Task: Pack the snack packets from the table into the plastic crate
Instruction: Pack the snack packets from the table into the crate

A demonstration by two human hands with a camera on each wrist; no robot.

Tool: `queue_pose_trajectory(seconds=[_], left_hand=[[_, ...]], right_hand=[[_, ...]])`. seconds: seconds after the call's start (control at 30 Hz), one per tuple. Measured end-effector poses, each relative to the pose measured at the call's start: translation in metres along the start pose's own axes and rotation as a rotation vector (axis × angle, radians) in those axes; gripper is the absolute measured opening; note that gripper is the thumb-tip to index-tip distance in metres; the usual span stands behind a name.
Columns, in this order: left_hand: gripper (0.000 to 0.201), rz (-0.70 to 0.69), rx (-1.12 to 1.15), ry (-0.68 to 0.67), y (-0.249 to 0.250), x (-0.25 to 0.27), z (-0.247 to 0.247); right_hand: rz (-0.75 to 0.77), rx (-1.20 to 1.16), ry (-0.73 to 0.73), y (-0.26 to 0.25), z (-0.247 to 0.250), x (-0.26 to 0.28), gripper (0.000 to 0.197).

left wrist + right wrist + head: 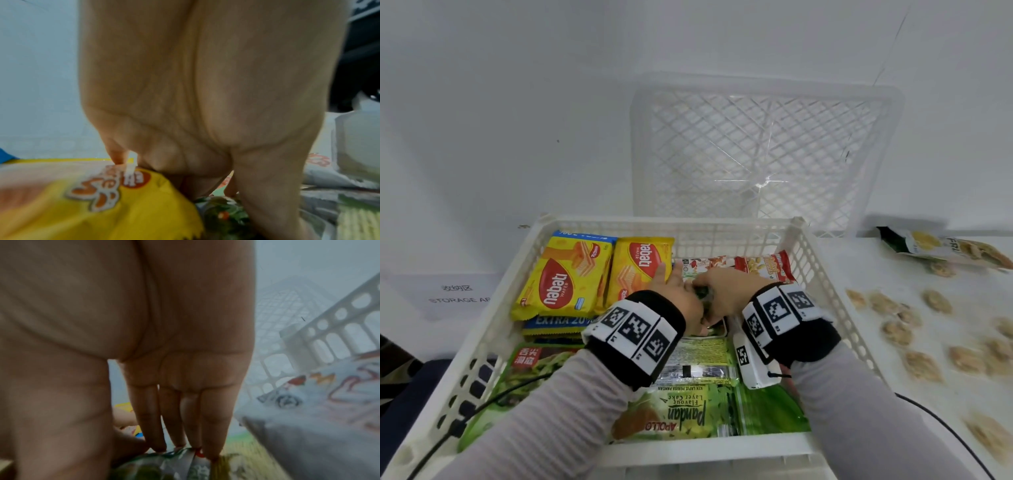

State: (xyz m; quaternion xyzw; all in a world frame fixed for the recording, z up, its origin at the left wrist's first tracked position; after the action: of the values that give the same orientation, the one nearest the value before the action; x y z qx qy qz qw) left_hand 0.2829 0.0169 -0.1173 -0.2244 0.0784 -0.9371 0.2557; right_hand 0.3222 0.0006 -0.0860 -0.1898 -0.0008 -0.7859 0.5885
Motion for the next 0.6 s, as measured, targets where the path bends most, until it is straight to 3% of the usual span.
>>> queue_pose_trajectory(seconds=[0.33, 0.5, 0.6], left_hand=[[0.076, -0.079, 0.057, 0.068, 0.005, 0.005, 0.010], [0.050, -0.098, 0.221, 0.125, -0.001, 0.020, 0.039], [0.052, -0.081, 0.364, 0.193, -0.013, 0.032, 0.065]], right_hand=[[0.028, 0.117, 0.008, -0.011, -0.005, 0.001, 0.035], [-0.023, -0.023, 0.082, -0.001, 0.016, 0.008, 0.032], [-0.054, -0.120, 0.129, 0.006, 0.039, 0.020, 0.039]])
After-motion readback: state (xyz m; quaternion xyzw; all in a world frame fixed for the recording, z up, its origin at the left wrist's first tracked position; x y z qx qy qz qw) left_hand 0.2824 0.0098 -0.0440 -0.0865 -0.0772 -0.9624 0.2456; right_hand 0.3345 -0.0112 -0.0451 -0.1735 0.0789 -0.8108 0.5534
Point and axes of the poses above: each hand's wrist, its own x-axis away from the middle knuckle, its own z-axis out of the back of the hand, y = z × x, the point moved 10 cm from there along -x, towards the middle knuckle, and after that the axes turned 11 degrees about y, right-handed, at the moved point
